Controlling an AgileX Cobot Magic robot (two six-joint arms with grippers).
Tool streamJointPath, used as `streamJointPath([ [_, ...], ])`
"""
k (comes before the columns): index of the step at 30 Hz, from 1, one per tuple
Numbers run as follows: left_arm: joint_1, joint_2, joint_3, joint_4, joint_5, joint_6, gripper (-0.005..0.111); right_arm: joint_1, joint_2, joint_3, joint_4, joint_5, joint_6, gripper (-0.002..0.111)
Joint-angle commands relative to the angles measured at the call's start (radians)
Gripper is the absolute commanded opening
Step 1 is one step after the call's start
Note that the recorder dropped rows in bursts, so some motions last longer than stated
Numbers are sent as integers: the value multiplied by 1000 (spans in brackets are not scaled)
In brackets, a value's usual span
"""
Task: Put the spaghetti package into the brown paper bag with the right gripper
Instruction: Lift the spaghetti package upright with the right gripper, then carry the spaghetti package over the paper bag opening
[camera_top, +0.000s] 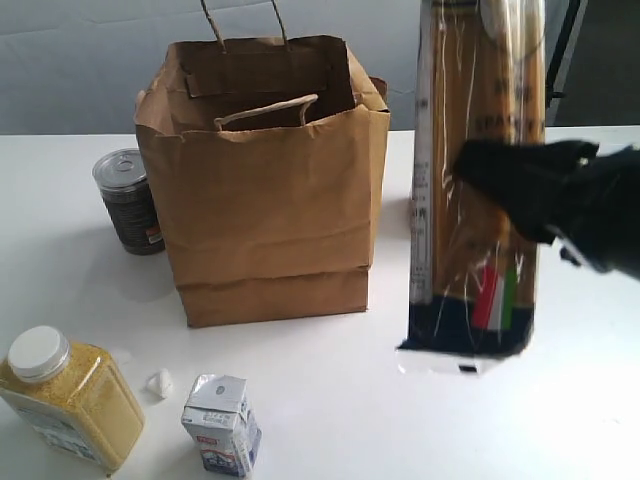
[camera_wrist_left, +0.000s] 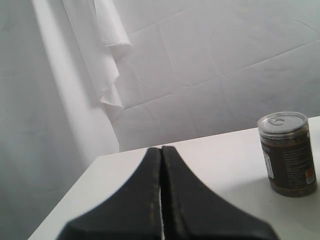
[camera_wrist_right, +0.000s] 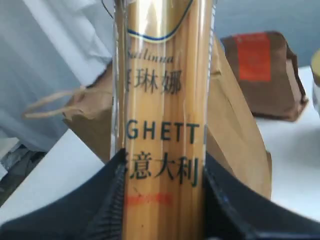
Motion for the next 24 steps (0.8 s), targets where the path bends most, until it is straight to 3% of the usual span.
streamJointPath([
  [1,2,-2,5,-4,-7,-4,0,-3,-4,-192,-11,-97,-98,0],
  [7,2,-2,5,-4,-7,-4,0,-3,224,-514,-172,-91,-103,0],
  [11,2,-2,5,-4,-7,-4,0,-3,506,-752,-358,-109,-103,0],
  [15,2,-2,5,-4,-7,-4,0,-3,704,-921,-421,-119,-103,0],
  [24,2,-2,5,-4,-7,-4,0,-3,903,-1052,-454,-120,-103,0],
])
